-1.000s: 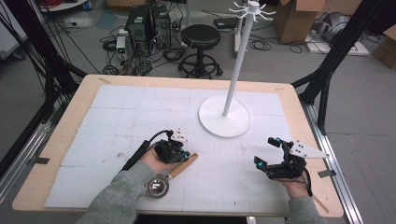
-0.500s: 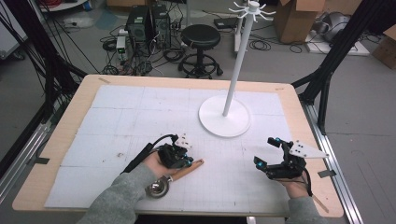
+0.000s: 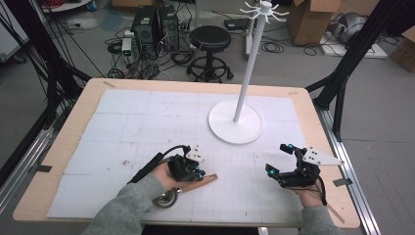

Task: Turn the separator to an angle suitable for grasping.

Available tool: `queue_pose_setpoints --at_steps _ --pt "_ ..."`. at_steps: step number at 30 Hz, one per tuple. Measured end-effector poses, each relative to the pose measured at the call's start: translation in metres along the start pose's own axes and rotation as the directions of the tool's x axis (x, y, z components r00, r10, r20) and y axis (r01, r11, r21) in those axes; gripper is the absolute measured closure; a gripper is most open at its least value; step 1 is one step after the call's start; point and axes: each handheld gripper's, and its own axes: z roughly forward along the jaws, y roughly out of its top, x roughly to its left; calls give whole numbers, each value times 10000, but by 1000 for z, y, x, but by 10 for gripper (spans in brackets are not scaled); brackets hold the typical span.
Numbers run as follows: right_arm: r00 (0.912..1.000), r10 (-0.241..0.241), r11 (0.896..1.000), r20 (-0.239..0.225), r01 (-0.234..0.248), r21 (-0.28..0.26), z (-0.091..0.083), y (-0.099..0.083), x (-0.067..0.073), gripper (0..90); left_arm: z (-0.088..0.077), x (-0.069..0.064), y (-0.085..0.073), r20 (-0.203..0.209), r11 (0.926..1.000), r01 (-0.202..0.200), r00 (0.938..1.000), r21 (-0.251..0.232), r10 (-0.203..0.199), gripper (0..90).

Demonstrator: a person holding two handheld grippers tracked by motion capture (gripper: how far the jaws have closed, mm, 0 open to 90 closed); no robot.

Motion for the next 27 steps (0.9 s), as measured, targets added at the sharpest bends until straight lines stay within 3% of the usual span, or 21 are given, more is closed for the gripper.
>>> queue_pose_setpoints --at_steps 11,18,27 --pt "10000 7 10000 -11 -7 -22 0 0 0 15 1 -10 1 354 9984 -562 9978 113 557 897" --pt "10000 16 10000 -11 -16 -21 0 0 0 15 -2 -6 2 232 9988 -465 9986 -162 469 892" --pt "10000 40 9999 1 -40 -111 -1 0 -1 14 -26 -5 3 437 9950 -178 9988 -986 222 759"
